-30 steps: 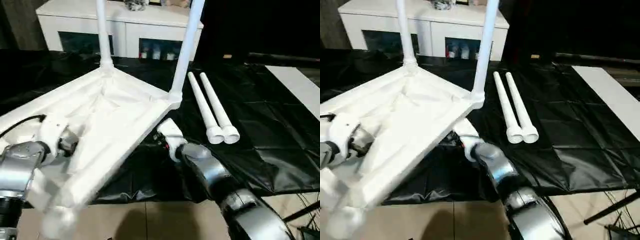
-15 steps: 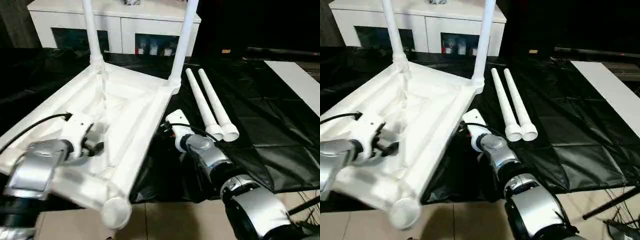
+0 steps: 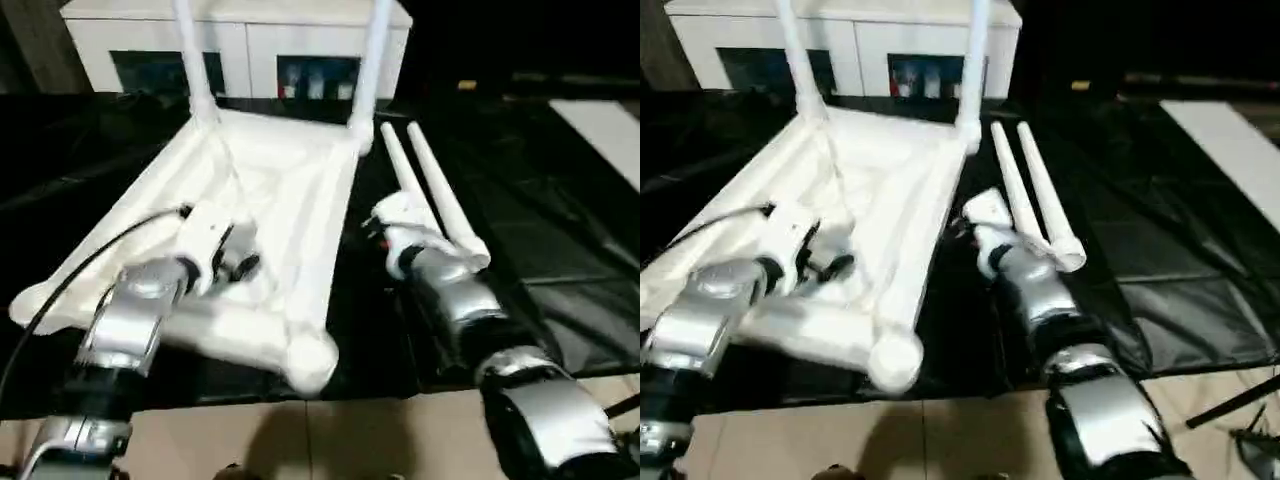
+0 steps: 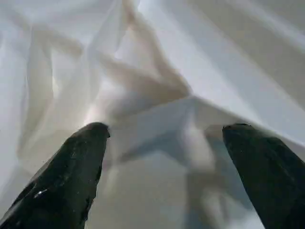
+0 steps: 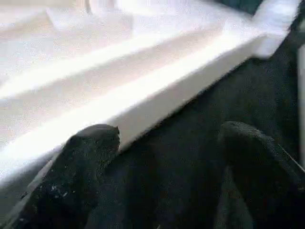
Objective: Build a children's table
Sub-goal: Rotate table base
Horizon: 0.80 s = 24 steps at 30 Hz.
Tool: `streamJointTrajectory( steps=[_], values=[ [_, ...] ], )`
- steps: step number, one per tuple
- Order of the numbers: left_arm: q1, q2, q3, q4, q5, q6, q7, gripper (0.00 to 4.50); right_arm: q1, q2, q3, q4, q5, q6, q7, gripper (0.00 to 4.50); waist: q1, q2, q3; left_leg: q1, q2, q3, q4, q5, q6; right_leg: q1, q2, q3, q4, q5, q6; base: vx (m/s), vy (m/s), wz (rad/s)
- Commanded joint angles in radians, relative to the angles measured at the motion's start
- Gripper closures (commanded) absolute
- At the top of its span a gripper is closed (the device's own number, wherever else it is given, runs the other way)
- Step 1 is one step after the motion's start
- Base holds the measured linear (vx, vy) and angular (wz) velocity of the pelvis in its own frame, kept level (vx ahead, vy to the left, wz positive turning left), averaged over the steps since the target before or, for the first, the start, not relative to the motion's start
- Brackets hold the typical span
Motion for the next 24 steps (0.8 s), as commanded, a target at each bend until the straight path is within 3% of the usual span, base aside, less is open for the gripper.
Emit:
streamJointTrajectory(
  steps=[1,2,3,6,7,8,9,11,17,18,21,24],
  values=[
    [-0.032,0.015,-0.012,-0.095,-0.076,-0.055,-0.115,0.03,0.043,0.006,0.023,-0.186,0.060,0.020,0.104,0.51,0.000,0.037,-0.104,0.008,-0.008,0.004,-0.053,-0.077,0.060,0.088,-0.047,0.038,-0.033,0.214,-0.309,0.000,0.000,0.00],
    [-0.030,0.029,-0.006,-0.105,-0.084,-0.053,-0.134,0.03,0.061,-0.002,0.022,-0.228,0.073,0.033,0.119,0.51,0.004,0.032,-0.101,0.011,-0.008,0.006,-0.056,-0.090,0.064,0.089,-0.045,0.038,-0.039,0.201,-0.307,0.000,0.000,0.00],
    [-0.028,0.054,0.004,-0.113,-0.092,-0.059,-0.159,0.03,0.081,-0.013,0.023,-0.278,0.087,0.050,0.138,0.51,-0.001,0.043,-0.099,0.007,-0.008,0.004,-0.057,-0.101,0.066,0.088,-0.045,0.038,-0.038,0.178,-0.307,0.000,0.000,0.00],
    [-0.021,0.127,0.026,-0.129,-0.121,-0.085,-0.249,0.03,0.127,-0.042,0.030,-0.390,0.115,0.088,0.184,0.51,-0.007,0.049,-0.091,0.012,-0.007,0.006,-0.063,-0.168,0.046,0.085,-0.045,0.039,-0.053,0.021,-0.277,0.000,0.000,0.00],
    [-0.020,0.130,0.027,-0.130,-0.123,-0.086,-0.253,0.03,0.129,-0.044,0.031,-0.395,0.116,0.090,0.186,0.51,-0.007,0.049,-0.091,0.012,-0.007,0.006,-0.063,-0.168,0.046,0.085,-0.045,0.039,-0.053,0.021,-0.277,0.000,0.000,0.00],
    [-0.003,0.191,0.025,-0.156,-0.154,-0.097,-0.352,0.03,0.161,-0.064,0.039,-0.465,0.124,0.121,0.218,0.51,-0.010,0.056,-0.087,0.016,-0.007,0.007,-0.066,-0.208,0.019,0.082,-0.046,0.041,-0.061,-0.084,-0.254,0.000,0.000,0.00],
    [0.005,0.211,0.022,-0.168,-0.165,-0.098,-0.390,0.03,0.172,-0.071,0.043,-0.486,0.124,0.131,0.228,0.51,-0.009,0.060,-0.088,0.019,-0.004,0.006,-0.069,-0.224,0.007,0.079,-0.048,0.043,-0.063,-0.123,-0.242,0.000,0.000,0.00],
    [0.041,0.284,0.000,-0.222,-0.206,-0.088,-0.519,0.03,0.205,-0.094,0.056,-0.554,0.119,0.165,0.252,0.51,-0.012,0.061,-0.087,0.020,-0.003,0.005,-0.073,-0.241,-0.003,0.077,-0.046,0.043,-0.064,-0.143,-0.235,0.000,0.000,0.00],
    [0.088,0.366,-0.047,-0.339,-0.301,0.022,-0.657,0.03,0.260,-0.159,0.081,-0.692,0.160,0.258,0.329,0.51,-0.018,0.064,-0.086,0.022,-0.003,0.007,-0.073,-0.239,-0.006,0.074,-0.043,0.044,-0.061,-0.114,-0.244,0.000,0.000,0.00],
    [0.106,0.352,-0.087,-0.392,-0.328,0.043,-0.682,0.03,0.287,-0.227,0.098,-0.765,0.187,0.310,0.414,0.51,-0.014,0.059,-0.088,0.023,-0.002,0.006,-0.073,-0.223,0.000,0.078,-0.042,0.044,-0.057,-0.105,-0.242,0.000,0.000,0.00],
    [0.114,0.339,-0.108,-0.407,-0.330,0.039,-0.690,0.03,0.303,-0.272,0.109,-0.809,0.194,0.344,0.467,0.51,-0.010,0.056,-0.084,0.020,-0.004,0.009,-0.072,-0.223,0.011,0.080,-0.041,0.044,-0.062,-0.116,-0.242,0.000,0.000,0.00],
    [0.111,0.294,-0.152,-0.394,-0.313,0.031,-0.680,0.40,0.328,-0.377,0.141,-0.873,0.179,0.381,0.568,0.51,-0.011,0.050,-0.080,0.022,-0.005,0.009,-0.074,-0.253,0.006,0.082,-0.045,0.046,-0.077,-0.224,-0.208,0.000,0.000,0.00]
  ],
)
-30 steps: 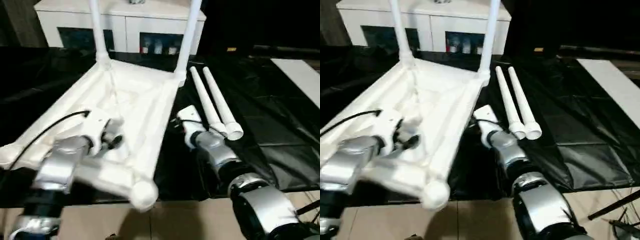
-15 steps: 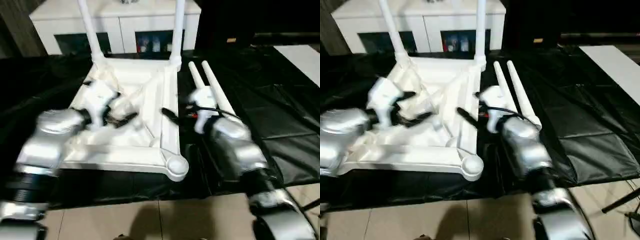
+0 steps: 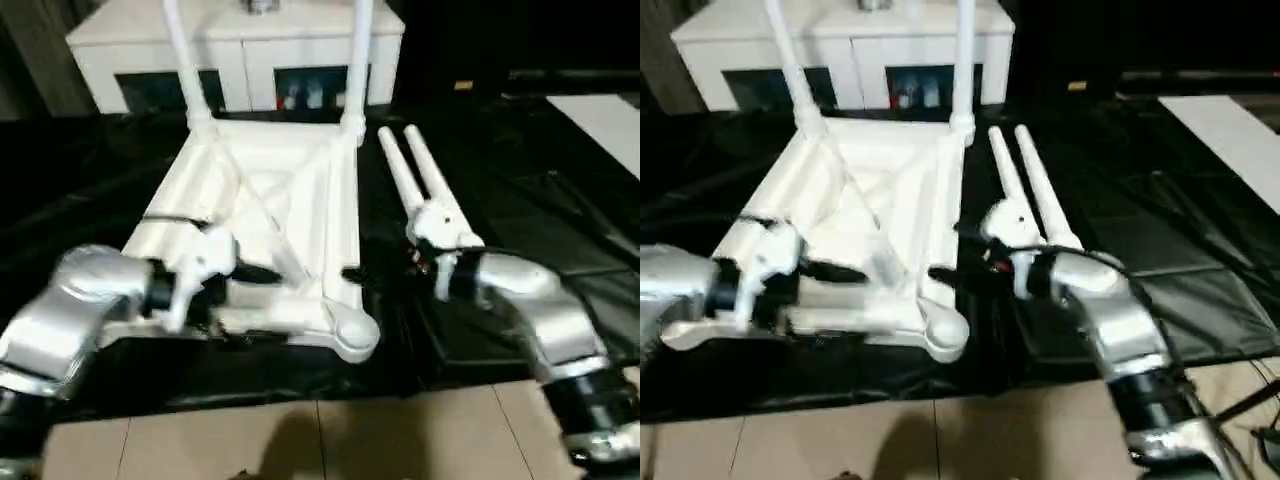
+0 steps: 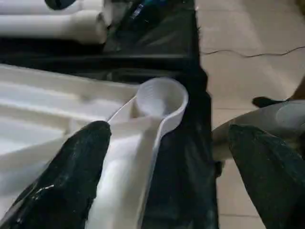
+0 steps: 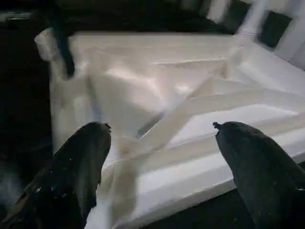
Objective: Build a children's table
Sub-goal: Rotate table base
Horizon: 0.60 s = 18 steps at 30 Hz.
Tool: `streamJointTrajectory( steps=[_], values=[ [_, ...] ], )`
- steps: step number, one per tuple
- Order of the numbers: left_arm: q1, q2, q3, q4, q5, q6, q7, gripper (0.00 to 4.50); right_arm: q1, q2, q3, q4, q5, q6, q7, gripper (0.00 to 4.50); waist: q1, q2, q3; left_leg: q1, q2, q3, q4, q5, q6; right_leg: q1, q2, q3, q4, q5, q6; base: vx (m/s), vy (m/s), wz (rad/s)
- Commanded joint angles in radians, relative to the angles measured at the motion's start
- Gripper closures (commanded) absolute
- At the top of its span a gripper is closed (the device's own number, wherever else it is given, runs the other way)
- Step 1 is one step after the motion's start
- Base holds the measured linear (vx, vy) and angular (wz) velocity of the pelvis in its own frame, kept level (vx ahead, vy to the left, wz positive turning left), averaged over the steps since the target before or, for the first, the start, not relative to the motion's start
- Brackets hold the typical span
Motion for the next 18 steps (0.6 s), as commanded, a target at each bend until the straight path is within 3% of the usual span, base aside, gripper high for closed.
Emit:
streamJointTrajectory(
  steps=[1,2,7,9,10,12,13,15,17,18],
  values=[
    [-0.007,-0.015,-0.048,0.003,0.023,-0.007,0.002,0.46,0.020,-0.073,0.025,-0.058,-0.013,0.034,0.087,0.51,0.000,0.009,-0.069,0.004,-0.003,0.007,-0.074,-0.257,0.010,0.059,-0.042,0.043,-0.078,-0.243,-0.202,0.000,0.000,0.00],
    [-0.011,-0.027,-0.070,0.017,0.046,-0.019,0.010,0.72,0.025,-0.102,0.030,-0.072,-0.017,0.042,0.111,0.51,0.001,0.009,-0.070,0.003,-0.005,0.006,-0.074,-0.265,0.015,0.060,-0.044,0.044,-0.083,-0.284,-0.189,0.000,0.000,0.00],
    [-0.018,-0.043,-0.144,0.065,0.115,-0.043,0.046,1.05,0.047,-0.187,0.051,-0.143,-0.008,0.097,0.157,0.51,-0.002,0.008,-0.070,0.002,-0.005,0.003,-0.074,-0.257,0.023,0.061,-0.039,0.042,-0.090,-0.318,-0.161,0.000,0.000,0.00],
    [-0.028,-0.064,-0.166,0.116,0.157,-0.084,0.072,1.17,0.057,-0.209,0.059,-0.165,-0.014,0.108,0.171,0.51,-0.010,0.016,-0.071,-0.001,-0.007,0.000,-0.072,-0.261,0.021,0.064,-0.041,0.039,-0.093,-0.341,-0.160,0.000,0.000,0.00],
    [-0.033,-0.077,-0.170,0.140,0.169,-0.099,0.083,1.23,0.061,-0.217,0.062,-0.173,-0.014,0.113,0.174,0.51,-0.011,0.011,-0.073,0.001,-0.008,0.001,-0.070,-0.248,0.025,0.063,-0.039,0.040,-0.093,-0.324,-0.161,0.000,0.000,0.00],
    [-0.053,-0.106,-0.182,0.210,0.198,-0.144,0.114,1.49,0.077,-0.241,0.069,-0.203,-0.009,0.131,0.194,0.51,-0.011,0.020,-0.076,0.004,-0.008,0.002,-0.067,-0.249,0.028,0.060,-0.038,0.040,-0.093,-0.311,-0.167,0.000,0.000,0.00],
    [-0.057,-0.110,-0.184,0.222,0.203,-0.152,0.120,1.49,0.080,-0.245,0.070,-0.208,-0.007,0.133,0.198,0.51,-0.011,0.016,-0.076,0.003,-0.009,0.003,-0.066,-0.247,0.031,0.062,-0.036,0.040,-0.095,-0.306,-0.166,0.000,0.000,0.00],
    [-0.072,-0.118,-0.193,0.263,0.223,-0.179,0.132,1.70,0.090,-0.258,0.072,-0.226,-0.002,0.142,0.211,0.51,-0.012,0.023,-0.079,0.001,-0.010,0.001,-0.066,-0.245,0.035,0.064,-0.036,0.039,-0.093,-0.300,-0.166,0.000,0.000,0.00],
    [-0.090,-0.122,-0.210,0.313,0.243,-0.209,0.134,1.80,0.101,-0.277,0.078,-0.247,-0.002,0.152,0.216,0.51,-0.012,0.037,-0.083,0.003,-0.008,0.000,-0.065,-0.245,0.032,0.063,-0.037,0.038,-0.092,-0.289,-0.171,0.000,0.000,0.00],
    [-0.093,-0.123,-0.215,0.322,0.246,-0.215,0.129,1.92,0.102,-0.280,0.079,-0.249,-0.003,0.153,0.215,0.51,-0.013,0.032,-0.082,0.002,-0.009,0.000,-0.065,-0.247,0.035,0.064,-0.036,0.038,-0.095,-0.287,-0.171,0.000,0.000,0.00]
  ],
)
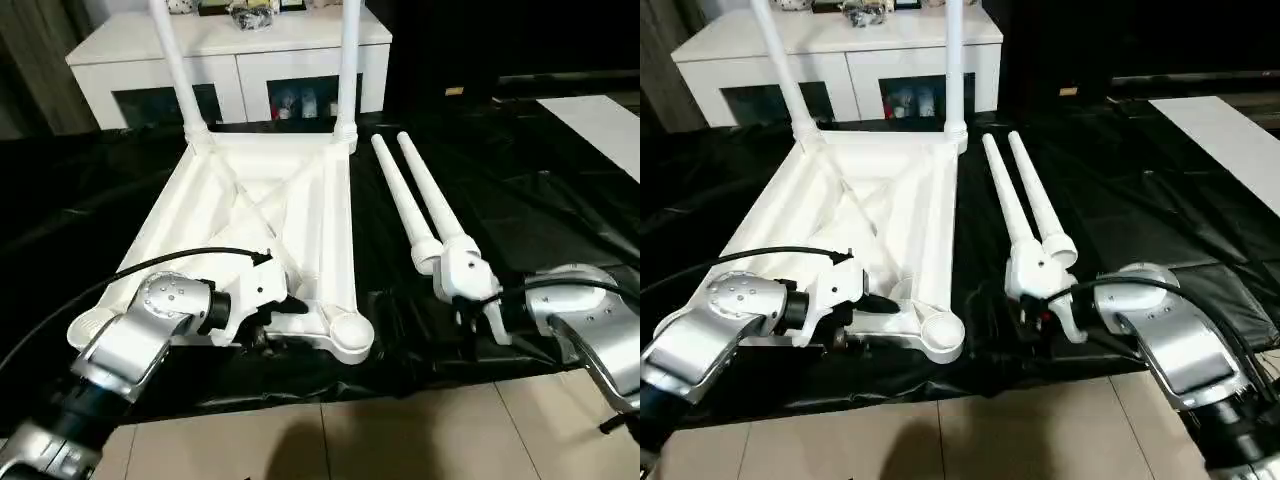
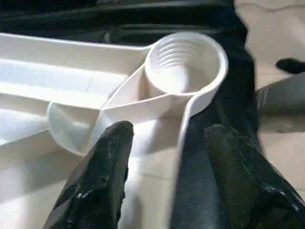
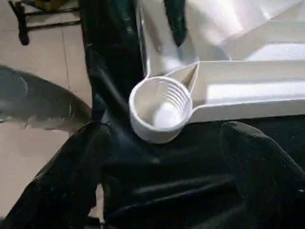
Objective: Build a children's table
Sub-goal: Rotate table base
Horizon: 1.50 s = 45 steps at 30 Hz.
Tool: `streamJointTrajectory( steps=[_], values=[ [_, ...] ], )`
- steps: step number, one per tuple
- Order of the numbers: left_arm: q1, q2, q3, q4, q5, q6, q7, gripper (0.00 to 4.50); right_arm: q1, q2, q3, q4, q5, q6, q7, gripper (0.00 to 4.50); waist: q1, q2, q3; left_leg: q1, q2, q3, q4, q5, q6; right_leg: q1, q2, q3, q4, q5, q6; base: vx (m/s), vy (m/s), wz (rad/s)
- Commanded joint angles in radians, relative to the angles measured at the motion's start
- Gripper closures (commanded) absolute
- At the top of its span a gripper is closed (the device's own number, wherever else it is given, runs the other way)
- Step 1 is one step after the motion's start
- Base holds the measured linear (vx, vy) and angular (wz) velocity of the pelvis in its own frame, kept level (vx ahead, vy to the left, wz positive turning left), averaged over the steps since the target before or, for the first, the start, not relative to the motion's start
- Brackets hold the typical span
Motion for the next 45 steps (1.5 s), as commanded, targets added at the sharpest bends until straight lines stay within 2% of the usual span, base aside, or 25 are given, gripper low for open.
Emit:
streamJointTrajectory(
  steps=[1,2,3,4,5,6,7,14,15,16,18,20,23,25,26,29,32,33,34,36,39,41,42,44,45],
  values=[
    [-0.020,0.001,-0.022,0.028,0.019,-0.024,-0.010,2.02,0.007,-0.015,0.009,-0.032,-0.002,0.007,0.007,0.51,-0.001,0.012,-0.066,-0.002,-0.007,0.000,-0.063,-0.249,0.032,0.056,-0.038,0.037,-0.090,-0.277,-0.180,0.000,0.000,0.00],
    [-0.023,-0.002,-0.027,0.042,0.026,-0.035,-0.017,2.06,0.009,-0.017,0.010,-0.035,-0.005,0.009,0.004,0.51,-0.004,0.005,-0.066,-0.005,-0.009,0.001,-0.064,-0.248,0.036,0.058,-0.038,0.037,-0.093,-0.278,-0.180,0.000,0.000,0.00],
    [-0.024,-0.003,-0.027,0.043,0.026,-0.036,-0.018,2.08,0.009,-0.017,0.010,-0.036,-0.006,0.010,0.004,0.51,-0.004,0.005,-0.066,-0.005,-0.009,0.001,-0.064,-0.248,0.036,0.058,-0.038,0.037,-0.093,-0.278,-0.180,0.000,0.000,0.00],
    [-0.031,-0.010,-0.038,0.070,0.036,-0.056,-0.038,2.14,0.012,-0.021,0.011,-0.042,-0.014,0.013,-0.003,0.51,-0.005,0.015,-0.067,-0.003,-0.009,0.002,-0.062,-0.251,0.038,0.056,-0.039,0.036,-0.096,-0.301,-0.176,0.000,0.000,0.00],
    [-0.034,-0.012,-0.043,0.081,0.040,-0.066,-0.044,2.38,0.012,-0.023,0.011,-0.045,-0.016,0.015,-0.004,0.51,-0.006,0.011,-0.068,-0.005,-0.011,0.002,-0.062,-0.251,0.042,0.057,-0.038,0.036,-0.099,-0.321,-0.167,0.000,0.000,0.00],
    [-0.037,-0.014,-0.045,0.089,0.040,-0.071,-0.048,2.38,0.013,-0.024,0.011,-0.047,-0.017,0.016,-0.005,0.51,-0.005,0.022,-0.069,-0.004,-0.010,0.001,-0.062,-0.254,0.040,0.056,-0.040,0.036,-0.097,-0.331,-0.164,0.000,0.000,0.00],
    [-0.039,-0.014,-0.049,0.095,0.041,-0.073,-0.054,2.46,0.012,-0.026,0.011,-0.049,-0.017,0.018,-0.006,0.51,-0.007,0.018,-0.068,-0.004,-0.010,0.002,-0.062,-0.253,0.042,0.056,-0.039,0.036,-0.100,-0.336,-0.160,0.000,0.000,0.00],
    [-0.051,-0.020,-0.065,0.140,0.062,-0.100,-0.054,2.92,0.008,-0.032,0.013,-0.049,-0.021,0.018,-0.009,0.51,-0.010,0.023,-0.070,-0.006,-0.010,0.001,-0.062,-0.251,0.044,0.055,-0.038,0.034,-0.100,-0.344,-0.155,0.000,0.000,0.00],
    [-0.054,-0.022,-0.070,0.160,0.078,-0.108,-0.040,2.95,0.005,-0.031,0.015,-0.048,-0.022,0.018,-0.010,0.51,-0.011,0.019,-0.071,-0.006,-0.010,0.001,-0.062,-0.248,0.045,0.056,-0.038,0.034,-0.100,-0.334,-0.156,0.000,0.000,0.00],
    [-0.057,-0.023,-0.073,0.174,0.092,-0.113,-0.029,3.25,0.003,-0.030,0.017,-0.048,-0.023,0.019,-0.011,0.51,-0.011,0.021,-0.070,-0.006,-0.010,0.000,-0.063,-0.247,0.045,0.055,-0.038,0.034,-0.099,-0.333,-0.156,0.000,0.000,0.00],
    [-0.063,-0.022,-0.085,0.217,0.136,-0.128,0.004,3.33,-0.001,-0.026,0.024,-0.048,-0.026,0.021,-0.014,0.51,-0.013,0.018,-0.071,-0.007,-0.011,0.000,-0.063,-0.245,0.046,0.057,-0.038,0.034,-0.099,-0.333,-0.151,0.000,0.000,0.00],
    [-0.064,-0.015,-0.092,0.233,0.155,-0.128,0.017,3.44,-0.004,-0.024,0.028,-0.047,-0.027,0.021,-0.016,0.51,-0.015,0.021,-0.070,-0.007,-0.010,0.000,-0.063,-0.244,0.046,0.055,-0.039,0.034,-0.100,-0.337,-0.150,0.000,0.000,0.00],
    [-0.044,0.012,-0.070,0.223,0.163,-0.079,0.048,3.71,-0.008,-0.018,0.031,-0.042,-0.028,0.020,-0.022,0.51,-0.017,0.018,-0.067,-0.006,-0.009,0.000,-0.065,-0.262,0.042,0.055,-0.042,0.034,-0.101,-0.373,-0.147,0.000,0.000,0.00],
    [-0.037,0.015,-0.058,0.213,0.153,-0.063,0.052,3.76,-0.008,-0.017,0.030,-0.041,-0.027,0.020,-0.024,0.51,-0.020,0.018,-0.064,-0.005,-0.010,0.000,-0.066,-0.275,0.041,0.052,-0.041,0.033,-0.105,-0.412,-0.137,0.000,0.000,0.00],
    [-0.028,0.016,-0.045,0.202,0.143,-0.050,0.057,3.96,-0.008,-0.016,0.029,-0.040,-0.028,0.019,-0.026,0.51,-0.023,0.018,-0.063,-0.004,-0.012,0.000,-0.066,-0.282,0.042,0.050,-0.040,0.032,-0.109,-0.441,-0.126,0.000,0.000,0.00],
    [0.010,0.016,0.005,0.152,0.125,0.018,0.101,4.08,-0.007,-0.013,0.028,-0.032,-0.031,0.014,-0.033,0.51,-0.035,0.017,-0.061,-0.012,-0.013,-0.005,-0.070,-0.285,0.043,0.055,-0.042,0.028,-0.111,-0.473,-0.108,0.000,0.000,0.00],
    [0.045,0.004,0.042,0.104,0.112,0.085,0.142,4.17,-0.009,-0.005,0.026,-0.026,-0.029,0.014,-0.043,0.51,-0.050,0.018,-0.062,-0.018,-0.012,-0.008,-0.071,-0.276,0.047,0.058,-0.043,0.026,-0.107,-0.439,-0.119,0.000,0.000,0.00],
    [0.083,-0.011,0.068,0.050,0.109,0.162,0.190,4.17,-0.013,0.006,0.025,-0.015,-0.035,0.007,-0.056,0.51,-0.055,0.014,-0.067,-0.017,-0.013,-0.008,-0.068,-0.259,0.054,0.060,-0.042,0.027,-0.104,-0.402,-0.129,0.000,0.000,0.00],
    [0.095,-0.016,0.072,0.033,0.109,0.187,0.205,4.20,-0.014,0.010,0.025,-0.011,-0.037,0.005,-0.061,0.51,-0.058,0.015,-0.067,-0.020,-0.011,-0.009,-0.068,-0.247,0.055,0.062,-0.043,0.027,-0.101,-0.377,-0.141,0.000,0.000,0.00],
    [0.115,-0.031,0.084,0.000,0.109,0.242,0.237,4.25,-0.018,0.016,0.026,-0.002,-0.042,0.001,-0.069,0.51,-0.067,0.014,-0.067,-0.015,-0.013,-0.006,-0.063,-0.239,0.065,0.058,-0.040,0.027,-0.102,-0.350,-0.164,0.000,0.000,0.00],
    [0.140,-0.073,0.105,-0.051,0.115,0.324,0.297,4.34,-0.025,0.026,0.027,0.012,-0.049,-0.004,-0.081,0.51,-0.071,0.013,-0.066,-0.020,-0.015,-0.006,-0.063,-0.224,0.078,0.062,-0.040,0.026,-0.103,-0.342,-0.171,0.000,0.000,0.00],
    [0.140,-0.104,0.112,-0.054,0.129,0.343,0.345,4.43,-0.032,0.037,0.027,0.025,-0.058,-0.007,-0.098,0.51,-0.072,0.011,-0.065,-0.015,-0.016,-0.003,-0.060,-0.226,0.085,0.057,-0.038,0.025,-0.107,-0.348,-0.174,0.000,0.000,0.00],
    [0.135,-0.121,0.117,-0.054,0.136,0.353,0.373,4.49,-0.038,0.045,0.027,0.036,-0.067,-0.013,-0.112,0.51,-0.072,0.006,-0.064,-0.016,-0.017,-0.002,-0.060,-0.225,0.087,0.058,-0.037,0.025,-0.108,-0.365,-0.168,0.000,0.000,0.00],
    [0.123,-0.129,0.111,-0.035,0.143,0.309,0.385,4.49,-0.048,0.058,0.025,0.055,-0.080,-0.013,-0.136,0.51,-0.071,0.008,-0.063,-0.016,-0.019,-0.003,-0.061,-0.226,0.088,0.055,-0.037,0.023,-0.111,-0.392,-0.158,0.000,0.000,0.00],
    [0.106,-0.141,0.110,-0.006,0.144,0.261,0.399,4.49,-0.060,0.075,0.021,0.078,-0.093,-0.016,-0.167,0.51,-0.071,0.007,-0.063,-0.017,-0.021,-0.005,-0.061,-0.234,0.085,0.054,-0.037,0.023,-0.115,-0.427,-0.138,0.000,0.000,0.00]
  ],
)
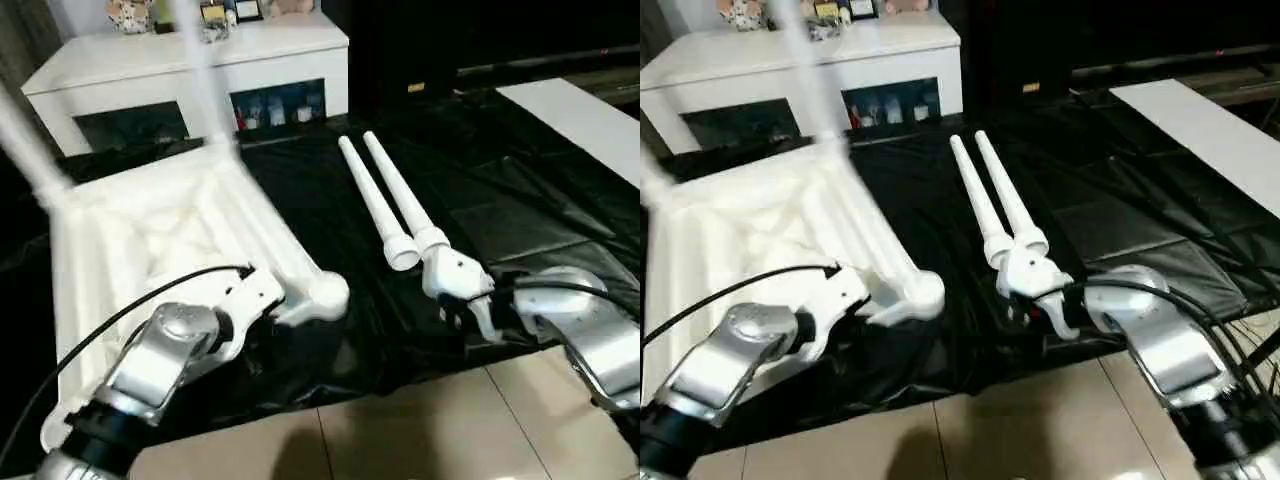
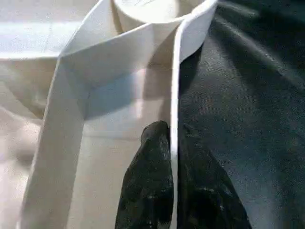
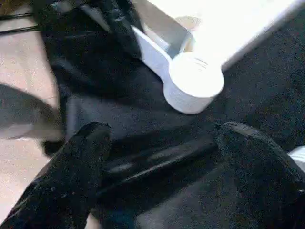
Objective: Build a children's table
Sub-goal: Rotate table base
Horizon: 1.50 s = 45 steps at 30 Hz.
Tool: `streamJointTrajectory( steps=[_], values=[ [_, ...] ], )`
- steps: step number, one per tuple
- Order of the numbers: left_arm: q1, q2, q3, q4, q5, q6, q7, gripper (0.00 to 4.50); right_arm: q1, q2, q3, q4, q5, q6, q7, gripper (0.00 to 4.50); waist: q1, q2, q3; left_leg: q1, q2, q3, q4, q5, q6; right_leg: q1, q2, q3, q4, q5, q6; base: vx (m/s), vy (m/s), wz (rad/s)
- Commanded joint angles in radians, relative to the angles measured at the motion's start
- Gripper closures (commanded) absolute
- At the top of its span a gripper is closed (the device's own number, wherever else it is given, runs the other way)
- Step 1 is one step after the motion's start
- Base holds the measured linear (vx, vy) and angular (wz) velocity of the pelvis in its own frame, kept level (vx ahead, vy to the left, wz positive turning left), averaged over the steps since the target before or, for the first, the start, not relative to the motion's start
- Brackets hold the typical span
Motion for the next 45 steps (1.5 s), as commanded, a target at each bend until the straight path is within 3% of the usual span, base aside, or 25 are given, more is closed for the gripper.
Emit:
streamJointTrajectory(
  steps=[1,6,7,12,14,16,17,19,21,23,26,28,32,34,36,37,38,39,41,42,44,45],
  values=[
    [-0.016,0.002,0.016,0.060,0.027,-0.097,0.069,4.49,-0.028,0.019,-0.005,0.026,-0.019,-0.006,-0.042,0.51,0.011,-0.029,-0.053,-0.018,-0.013,0.003,-0.059,-0.234,0.078,0.054,-0.034,0.025,-0.106,-0.427,-0.140,0.000,0.000,0.00],
    [-0.073,0.026,-0.024,0.202,0.068,-0.344,0.058,4.49,-0.029,0.055,-0.005,0.056,-0.033,0.017,-0.098,0.51,0.021,-0.028,-0.056,-0.013,-0.016,0.000,-0.061,-0.234,0.084,0.049,-0.035,0.027,-0.112,-0.431,-0.115,0.000,0.000,0.00],
    [-0.083,0.037,-0.032,0.233,0.080,-0.386,0.053,4.49,-0.027,0.061,-0.005,0.061,-0.038,0.019,-0.109,0.51,0.023,-0.022,-0.056,-0.011,-0.016,0.001,-0.061,-0.236,0.081,0.046,-0.035,0.028,-0.111,-0.432,-0.115,0.000,0.000,0.00],
    [-0.112,0.049,-0.019,0.308,0.085,-0.458,0.056,4.49,-0.024,0.074,-0.004,0.068,-0.049,0.015,-0.130,0.51,0.040,-0.021,-0.061,-0.015,-0.007,-0.001,-0.066,-0.213,0.063,0.054,-0.042,0.033,-0.099,-0.352,-0.135,0.000,0.000,0.00],
    [-0.146,0.060,0.008,0.378,0.081,-0.537,0.066,4.49,-0.027,0.090,-0.013,0.071,-0.046,0.021,-0.160,0.51,0.041,-0.020,-0.061,-0.015,-0.011,0.001,-0.064,-0.209,0.061,0.053,-0.040,0.034,-0.098,-0.325,-0.144,0.000,0.000,0.00],
    [-0.153,0.061,0.012,0.393,0.082,-0.556,0.074,4.49,-0.028,0.094,-0.015,0.071,-0.046,0.022,-0.165,0.51,0.041,-0.020,-0.062,-0.018,-0.010,0.000,-0.065,-0.202,0.058,0.058,-0.042,0.033,-0.095,-0.312,-0.148,0.000,0.000,0.00],
    [-0.156,0.047,0.038,0.390,0.045,-0.565,0.062,4.49,-0.027,0.103,-0.023,0.070,-0.042,0.028,-0.173,0.51,0.041,-0.018,-0.064,-0.017,-0.007,-0.001,-0.064,-0.193,0.056,0.058,-0.043,0.034,-0.091,-0.279,-0.159,0.000,0.000,0.00],
    [-0.156,0.037,0.054,0.383,0.022,-0.566,0.056,4.49,-0.026,0.108,-0.028,0.070,-0.041,0.033,-0.178,0.51,0.041,-0.018,-0.065,-0.017,-0.006,0.000,-0.063,-0.183,0.058,0.059,-0.044,0.035,-0.088,-0.252,-0.171,0.000,0.000,0.00],
    [-0.157,0.027,0.065,0.380,0.005,-0.569,0.058,3.87,-0.025,0.111,-0.031,0.071,-0.041,0.037,-0.186,0.51,0.044,-0.020,-0.066,-0.016,-0.006,0.002,-0.061,-0.166,0.067,0.058,-0.044,0.037,-0.087,-0.233,-0.183,0.000,0.000,0.00],
    [-0.156,0.017,0.077,0.359,-0.019,-0.568,0.049,3.87,-0.030,0.123,-0.039,0.085,-0.050,0.045,-0.218,0.51,0.049,-0.016,-0.069,-0.019,-0.007,0.002,-0.058,-0.140,0.069,0.060,-0.046,0.036,-0.084,-0.219,-0.192,0.000,0.000,0.00],
    [-0.159,0.019,0.089,0.328,-0.031,-0.564,0.048,3.42,-0.052,0.143,-0.056,0.117,-0.059,0.059,-0.268,0.51,0.053,-0.018,-0.068,-0.017,-0.002,0.002,-0.060,-0.140,0.064,0.056,-0.043,0.034,-0.081,-0.190,-0.208,0.000,0.000,0.00],
    [-0.155,0.032,0.100,0.284,-0.039,-0.531,0.026,3.48,-0.084,0.168,-0.080,0.160,-0.062,0.082,-0.314,0.34,0.055,-0.022,-0.069,-0.016,-0.003,0.003,-0.059,-0.135,0.065,0.056,-0.043,0.035,-0.078,-0.171,-0.212,0.000,0.000,0.00],
    [-0.139,0.027,0.166,0.161,-0.137,-0.372,-0.007,3.41,-0.191,0.244,-0.152,0.309,-0.063,0.167,-0.460,0.09,0.054,-0.017,-0.068,-0.015,-0.005,0.004,-0.058,-0.124,0.049,0.056,-0.045,0.036,-0.072,-0.172,-0.221,0.000,0.000,0.00],
    [-0.140,0.024,0.172,0.155,-0.145,-0.361,0.002,3.41,-0.208,0.253,-0.157,0.337,-0.070,0.172,-0.485,0.09,0.052,-0.017,-0.067,-0.017,-0.007,0.004,-0.057,-0.117,0.039,0.056,-0.041,0.034,-0.072,-0.163,-0.227,0.000,0.000,0.00],
    [-0.145,0.008,0.182,0.149,-0.155,-0.337,0.033,3.41,-0.271,0.281,-0.169,0.458,-0.088,0.173,-0.560,0.09,0.048,-0.010,-0.070,-0.015,-0.009,0.005,-0.055,-0.125,0.032,0.054,-0.041,0.033,-0.070,-0.155,-0.230,0.000,0.000,0.00],
    [-0.146,0.007,0.179,0.147,-0.153,-0.333,0.033,3.41,-0.298,0.290,-0.169,0.513,-0.095,0.161,-0.583,0.09,0.048,-0.012,-0.069,-0.016,-0.010,0.004,-0.056,-0.126,0.031,0.056,-0.039,0.032,-0.072,-0.153,-0.230,0.000,0.000,0.00],
    [-0.146,0.005,0.166,0.136,-0.147,-0.320,0.028,3.41,-0.370,0.315,-0.176,0.655,-0.103,0.128,-0.636,0.09,0.047,-0.003,-0.073,-0.012,-0.009,0.005,-0.053,-0.125,0.025,0.051,-0.043,0.033,-0.068,-0.139,-0.240,0.000,0.000,0.00],
    [-0.144,0.006,0.159,0.122,-0.146,-0.307,0.019,3.41,-0.405,0.329,-0.184,0.722,-0.102,0.114,-0.655,0.09,0.047,-0.007,-0.075,-0.017,-0.011,0.004,-0.052,-0.120,0.024,0.059,-0.041,0.031,-0.066,-0.108,-0.250,0.000,0.000,0.00],
    [-0.142,0.008,0.144,0.092,-0.145,-0.282,0.000,3.41,-0.483,0.356,-0.198,0.858,-0.102,0.079,-0.693,0.09,0.043,-0.008,-0.075,-0.018,-0.009,0.004,-0.052,-0.126,0.025,0.055,-0.044,0.032,-0.061,-0.090,-0.263,0.000,0.000,0.00],
    [-0.143,0.012,0.132,0.064,-0.147,-0.261,-0.016,3.41,-0.549,0.378,-0.215,0.965,-0.099,0.052,-0.724,0.09,0.041,-0.005,-0.076,-0.019,-0.009,0.003,-0.050,-0.125,0.029,0.057,-0.046,0.031,-0.057,-0.073,-0.275,0.000,0.000,0.00],
    [-0.145,0.017,0.128,0.033,-0.156,-0.234,-0.026,3.41,-0.604,0.397,-0.231,1.057,-0.098,0.018,-0.750,0.09,0.039,-0.007,-0.075,-0.021,-0.008,0.005,-0.049,-0.122,0.037,0.060,-0.045,0.030,-0.055,-0.059,-0.279,0.000,0.000,0.00],
    [-0.146,0.018,0.127,0.021,-0.158,-0.225,-0.027,3.41,-0.623,0.405,-0.236,1.092,-0.098,0.004,-0.758,0.09,0.039,-0.017,-0.074,-0.023,-0.008,0.005,-0.050,-0.114,0.046,0.061,-0.044,0.029,-0.055,-0.051,-0.284,0.000,0.000,0.00]
  ],
)
